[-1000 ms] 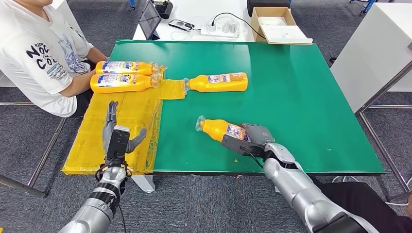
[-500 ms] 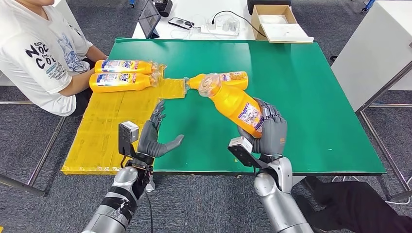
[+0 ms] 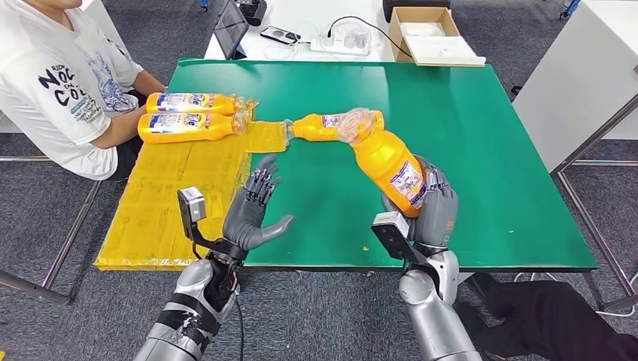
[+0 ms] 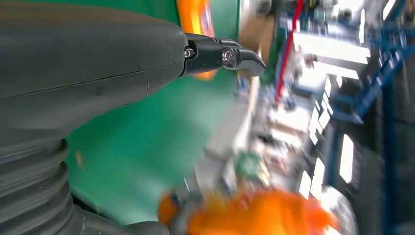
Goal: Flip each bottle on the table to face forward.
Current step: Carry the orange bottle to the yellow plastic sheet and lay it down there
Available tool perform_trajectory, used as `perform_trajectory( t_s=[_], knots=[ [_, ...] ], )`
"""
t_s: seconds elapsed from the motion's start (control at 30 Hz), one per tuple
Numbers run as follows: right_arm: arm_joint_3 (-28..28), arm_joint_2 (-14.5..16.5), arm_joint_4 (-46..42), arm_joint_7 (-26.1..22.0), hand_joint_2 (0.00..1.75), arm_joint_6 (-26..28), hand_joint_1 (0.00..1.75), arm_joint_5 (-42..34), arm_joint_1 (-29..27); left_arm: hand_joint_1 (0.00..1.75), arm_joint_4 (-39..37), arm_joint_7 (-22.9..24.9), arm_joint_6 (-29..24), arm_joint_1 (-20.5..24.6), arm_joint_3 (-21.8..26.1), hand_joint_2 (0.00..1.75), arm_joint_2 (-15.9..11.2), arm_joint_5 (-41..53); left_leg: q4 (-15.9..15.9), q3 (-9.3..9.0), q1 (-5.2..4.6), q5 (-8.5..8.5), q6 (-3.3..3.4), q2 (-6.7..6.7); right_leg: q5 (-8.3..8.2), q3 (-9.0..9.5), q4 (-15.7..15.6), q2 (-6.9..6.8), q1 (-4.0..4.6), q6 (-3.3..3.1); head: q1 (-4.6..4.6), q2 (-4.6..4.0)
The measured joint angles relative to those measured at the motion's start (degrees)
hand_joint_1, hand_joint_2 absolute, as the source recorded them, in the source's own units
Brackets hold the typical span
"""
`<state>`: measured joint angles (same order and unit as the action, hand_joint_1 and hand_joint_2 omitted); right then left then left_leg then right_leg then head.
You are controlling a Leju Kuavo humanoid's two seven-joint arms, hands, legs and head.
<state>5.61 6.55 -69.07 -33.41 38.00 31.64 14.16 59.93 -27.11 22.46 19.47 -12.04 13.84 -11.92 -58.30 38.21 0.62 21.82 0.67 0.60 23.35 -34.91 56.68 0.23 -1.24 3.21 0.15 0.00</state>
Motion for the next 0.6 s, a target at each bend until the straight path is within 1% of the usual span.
perform_trajectory(
  t_s=[0.1, 0.2, 0.37, 0.6],
  knots=[
    [-0.02, 0.52, 1.00, -2.51, 1.75, -3.19, 1.75, -2.92, 0.01, 0.00, -0.01, 0.57, 5.23, -0.18, -0.64, 1.75, -0.31, -4.44, 0.00, 0.01, 0.00, 0.00, 0.00, 0.00, 0.00, -0.01, 0.00, 0.00, 0.01, 0.00, -0.01, 0.00],
    [0.25, 1.96, 2.96, -4.35, 1.75, -5.66, 1.75, -4.70, 0.16, 0.00, -0.03, 0.78, 7.81, -0.22, -1.80, 1.75, -0.47, -6.11, 0.01, 0.01, 0.01, 0.00, 0.00, 0.00, 0.00, -0.01, 0.00, 0.00, 0.03, 0.00, -0.02, 0.00],
    [3.13, 4.69, 7.27, -6.21, 1.75, -6.29, 1.75, -2.74, 1.47, 0.00, -0.56, 1.12, 9.30, -0.17, -4.21, 1.75, -0.45, -6.70, 0.01, 0.00, 0.02, -0.01, -0.01, -0.02, 0.00, -0.04, 0.01, 0.01, 0.05, -0.01, -0.01, 0.00],
    [6.37, 6.75, 10.81, -6.46, 1.75, -5.67, 1.75, -1.61, 2.64, 0.00, -1.95, 1.31, 9.54, 0.53, -5.89, 1.75, -0.43, -7.07, 0.01, 0.07, 0.02, -0.01, -0.01, -0.02, 0.00, -0.07, 0.01, 0.01, 0.02, 0.00, 0.01, 0.00]
  ],
)
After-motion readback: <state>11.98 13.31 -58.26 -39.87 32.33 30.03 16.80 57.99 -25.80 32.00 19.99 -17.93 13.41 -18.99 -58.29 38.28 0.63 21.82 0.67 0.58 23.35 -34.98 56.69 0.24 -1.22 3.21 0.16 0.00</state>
